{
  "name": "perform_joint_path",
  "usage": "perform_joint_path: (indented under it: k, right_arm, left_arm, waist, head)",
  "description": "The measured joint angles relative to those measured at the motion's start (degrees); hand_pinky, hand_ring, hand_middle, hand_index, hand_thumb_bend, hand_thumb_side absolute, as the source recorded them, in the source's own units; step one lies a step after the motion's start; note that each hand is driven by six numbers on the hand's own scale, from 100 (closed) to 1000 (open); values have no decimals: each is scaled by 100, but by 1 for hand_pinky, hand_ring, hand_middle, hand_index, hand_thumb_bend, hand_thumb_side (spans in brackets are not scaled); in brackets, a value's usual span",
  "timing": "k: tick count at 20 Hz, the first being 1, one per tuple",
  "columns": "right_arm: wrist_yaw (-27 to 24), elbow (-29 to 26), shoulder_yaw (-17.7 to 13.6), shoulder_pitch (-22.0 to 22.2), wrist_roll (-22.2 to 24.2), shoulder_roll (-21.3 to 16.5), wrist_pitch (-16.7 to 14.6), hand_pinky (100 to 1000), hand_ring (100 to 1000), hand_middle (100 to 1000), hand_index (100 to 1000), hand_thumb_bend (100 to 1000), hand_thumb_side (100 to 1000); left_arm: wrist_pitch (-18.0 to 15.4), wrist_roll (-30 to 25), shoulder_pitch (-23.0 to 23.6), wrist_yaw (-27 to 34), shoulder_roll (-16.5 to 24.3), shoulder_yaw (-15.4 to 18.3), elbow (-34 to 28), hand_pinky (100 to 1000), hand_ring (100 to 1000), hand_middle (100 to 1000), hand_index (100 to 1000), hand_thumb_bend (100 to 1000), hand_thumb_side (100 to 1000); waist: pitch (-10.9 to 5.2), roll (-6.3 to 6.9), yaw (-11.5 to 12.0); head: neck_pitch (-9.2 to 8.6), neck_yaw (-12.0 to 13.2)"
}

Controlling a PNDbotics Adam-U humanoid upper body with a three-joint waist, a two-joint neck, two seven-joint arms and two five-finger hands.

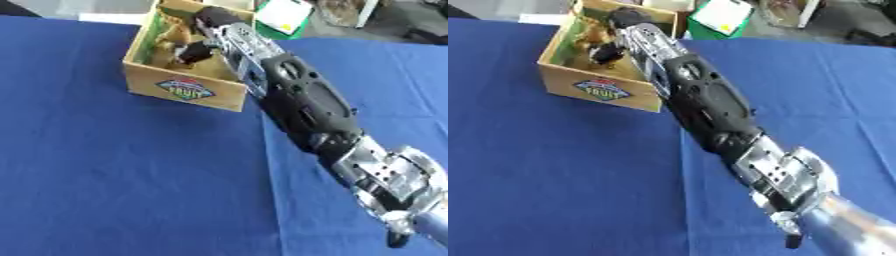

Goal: Pick up objects on the table and place them in the box.

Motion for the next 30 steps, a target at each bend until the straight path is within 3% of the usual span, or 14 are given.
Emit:
perform_joint_path:
  k: [6,7,8,9,12,14,15,16,22,26,30]
  right_arm:
    - [58,-209,-74,4,-306,-16,232,820,795,793,842,701,739]
    - [27,-330,-87,14,-407,-42,304,821,788,790,842,625,888]
    - [-25,-492,-91,46,-514,-90,383,821,783,788,841,674,820]
    - [-93,-695,-91,86,-614,-152,463,821,777,784,838,650,876]
    - [-379,-1513,-92,243,-842,-444,715,818,759,769,831,587,954]
    - [-644,-2225,-113,405,-939,-672,894,817,748,759,828,479,955]
    - [-800,-2615,-148,510,-977,-794,991,817,748,759,828,479,955]
    - [-956,-2995,-192,618,-1009,-914,1090,815,736,748,827,393,955]
    - [-1940,-5235,-619,1628,-1454,-1478,1655,812,717,741,846,253,1000]
    - [-2709,-5695,-855,2229,-2211,-1581,1453,837,732,766,882,100,1000]
    - [-3769,-5756,-961,2828,-3274,-1582,833,889,759,800,907,100,915]
  left_arm:
    - [0,0,5,26,0,0,0,449,435,477,653,100,542]
    - [0,0,7,32,0,0,0,449,435,477,653,100,551]
    - [1,1,11,37,0,0,0,449,435,477,654,100,542]
    - [2,2,14,40,1,1,0,449,436,478,654,100,543]
    - [6,7,18,58,3,2,0,449,438,479,654,100,544]
    - [13,17,22,63,5,4,0,449,438,479,655,100,545]
    - [18,23,25,64,7,5,0,449,438,479,655,100,545]
    - [23,30,30,64,8,6,0,449,440,480,655,100,547]
    - [27,84,58,91,61,38,0,449,443,481,656,100,551]
    - [18,117,62,110,83,40,0,449,444,482,657,100,554]
    - [17,144,64,114,105,55,0,449,445,483,658,100,557]
  waist:
    - [-105,19,1]
    - [-120,21,-1]
    - [-136,25,-9]
    - [-154,30,-22]
    - [-224,39,-67]
    - [-274,42,-113]
    - [-297,49,-143]
    - [-318,59,-169]
    - [-472,175,-315]
    - [-537,238,-359]
    - [-572,267,-411]
  head:
    - [31,1]
    - [42,4]
    - [53,10]
    - [55,15]
    - [59,57]
    - [65,89]
    - [87,110]
    - [106,126]
    - [213,283]
    - [293,371]
    - [341,465]
